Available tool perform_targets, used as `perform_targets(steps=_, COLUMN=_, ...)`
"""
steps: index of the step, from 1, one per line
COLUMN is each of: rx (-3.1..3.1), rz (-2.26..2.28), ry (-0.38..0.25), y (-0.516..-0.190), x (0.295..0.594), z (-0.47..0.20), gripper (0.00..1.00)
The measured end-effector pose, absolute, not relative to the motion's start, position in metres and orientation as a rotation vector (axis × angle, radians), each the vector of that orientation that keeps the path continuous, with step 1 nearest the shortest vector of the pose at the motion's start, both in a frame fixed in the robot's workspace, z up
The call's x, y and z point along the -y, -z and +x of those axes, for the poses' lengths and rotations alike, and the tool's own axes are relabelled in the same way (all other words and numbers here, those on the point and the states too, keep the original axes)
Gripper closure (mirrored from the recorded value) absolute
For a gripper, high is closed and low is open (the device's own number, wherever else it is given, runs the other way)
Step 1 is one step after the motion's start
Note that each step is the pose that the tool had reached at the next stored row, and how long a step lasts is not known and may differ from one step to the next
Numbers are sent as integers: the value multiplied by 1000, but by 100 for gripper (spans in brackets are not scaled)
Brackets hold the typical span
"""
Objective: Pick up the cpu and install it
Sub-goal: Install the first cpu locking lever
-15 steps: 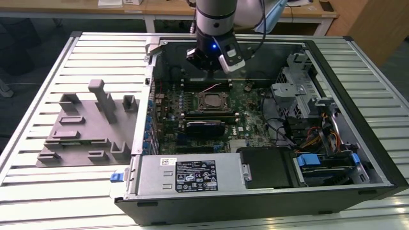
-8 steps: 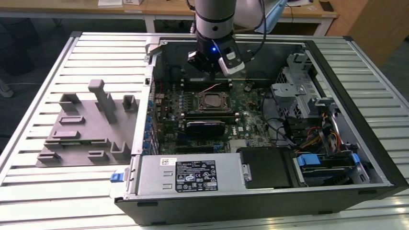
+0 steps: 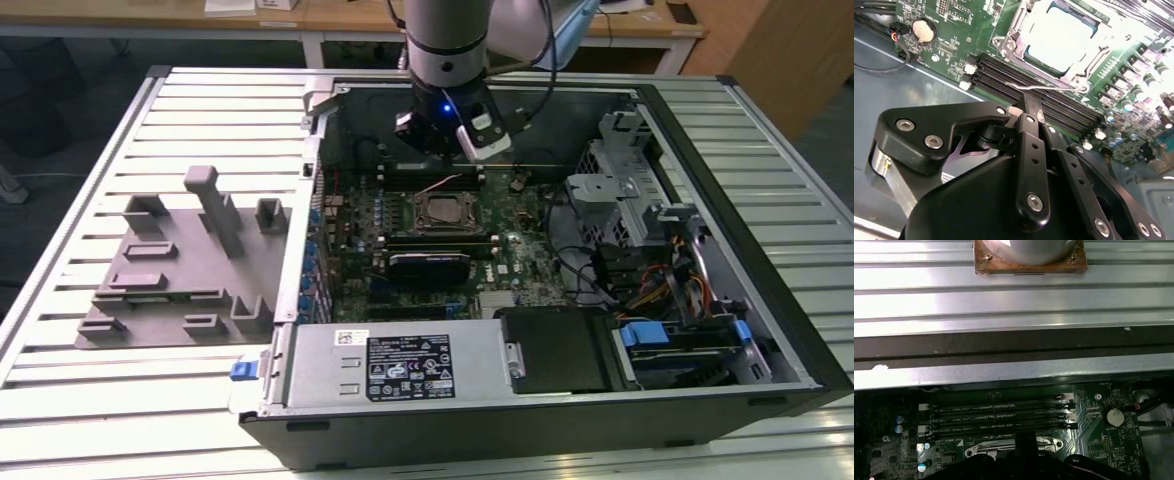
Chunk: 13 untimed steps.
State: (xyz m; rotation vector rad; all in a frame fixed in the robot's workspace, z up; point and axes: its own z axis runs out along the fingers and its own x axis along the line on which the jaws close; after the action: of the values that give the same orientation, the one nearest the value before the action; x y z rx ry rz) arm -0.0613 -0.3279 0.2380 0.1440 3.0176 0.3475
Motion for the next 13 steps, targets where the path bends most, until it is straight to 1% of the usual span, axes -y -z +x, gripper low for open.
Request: perform_targets(steps=13, rx=-2977, rz=140, ry=-346, y=-227, x=328, z=-61, gripper=89)
